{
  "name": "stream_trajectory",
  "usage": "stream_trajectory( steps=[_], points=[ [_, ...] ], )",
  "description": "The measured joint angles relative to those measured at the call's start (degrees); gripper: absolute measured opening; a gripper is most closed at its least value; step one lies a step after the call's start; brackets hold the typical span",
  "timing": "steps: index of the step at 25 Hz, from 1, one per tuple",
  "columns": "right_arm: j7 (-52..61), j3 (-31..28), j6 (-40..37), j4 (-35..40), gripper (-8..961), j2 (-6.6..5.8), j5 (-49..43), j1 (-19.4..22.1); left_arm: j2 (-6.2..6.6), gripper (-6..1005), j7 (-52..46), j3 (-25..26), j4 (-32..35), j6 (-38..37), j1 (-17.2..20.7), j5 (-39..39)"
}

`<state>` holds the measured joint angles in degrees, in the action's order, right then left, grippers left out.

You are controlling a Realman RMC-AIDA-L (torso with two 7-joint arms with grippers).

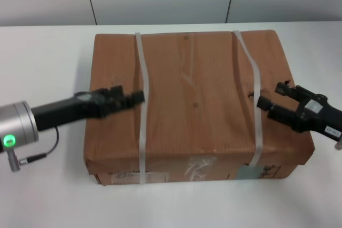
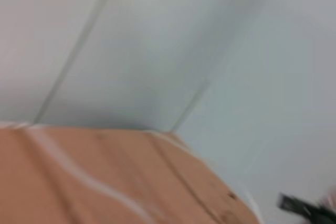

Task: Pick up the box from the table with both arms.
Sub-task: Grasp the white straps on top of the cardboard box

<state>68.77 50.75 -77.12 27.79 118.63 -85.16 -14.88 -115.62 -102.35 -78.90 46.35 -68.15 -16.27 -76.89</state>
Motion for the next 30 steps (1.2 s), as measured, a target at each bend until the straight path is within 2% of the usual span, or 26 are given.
stream_trajectory(
  steps=[3, 5, 8, 16, 19, 25, 30],
  points=[
    [6.1, 0.0, 0.7, 0.1, 821, -0.11, -0.1, -0.3, 1.52, 906, -9.0, 1.3, -4.3, 1.7, -3.2, -0.2],
    [8.7, 0.0, 0.9, 0.1, 821, -0.12, -0.1, -0.5, 2.35, 906, -11.5, 1.6, -7.5, 1.7, -5.3, -0.4],
    [11.1, 0.4, 2.4, 0.1, 821, -0.14, -0.1, -0.9, 2.67, 905, -12.3, 1.6, -11.5, 2.0, -8.0, -0.6],
    [15.9, 1.2, 5.6, -3.1, 820, 0.02, -0.2, -3.9, 1.58, 905, -12.1, 1.3, -12.4, 3.6, -9.4, -2.9],
    [17.3, 2.6, 7.1, -5.6, 820, 0.07, -0.2, -6.2, 1.34, 905, -12.0, 1.3, -12.4, 4.3, -9.5, -2.9],
    [15.0, 5.9, 9.4, -7.4, 819, 0.42, 0.1, -8.2, -0.27, 905, -10.0, 1.3, -13.1, 4.8, -10.7, -3.0],
    [10.6, 6.7, 8.9, -8.9, 819, 0.46, 0.7, -9.7, -1.55, 905, -8.4, 0.1, -17.0, 5.9, -13.7, -2.7]
  ],
)
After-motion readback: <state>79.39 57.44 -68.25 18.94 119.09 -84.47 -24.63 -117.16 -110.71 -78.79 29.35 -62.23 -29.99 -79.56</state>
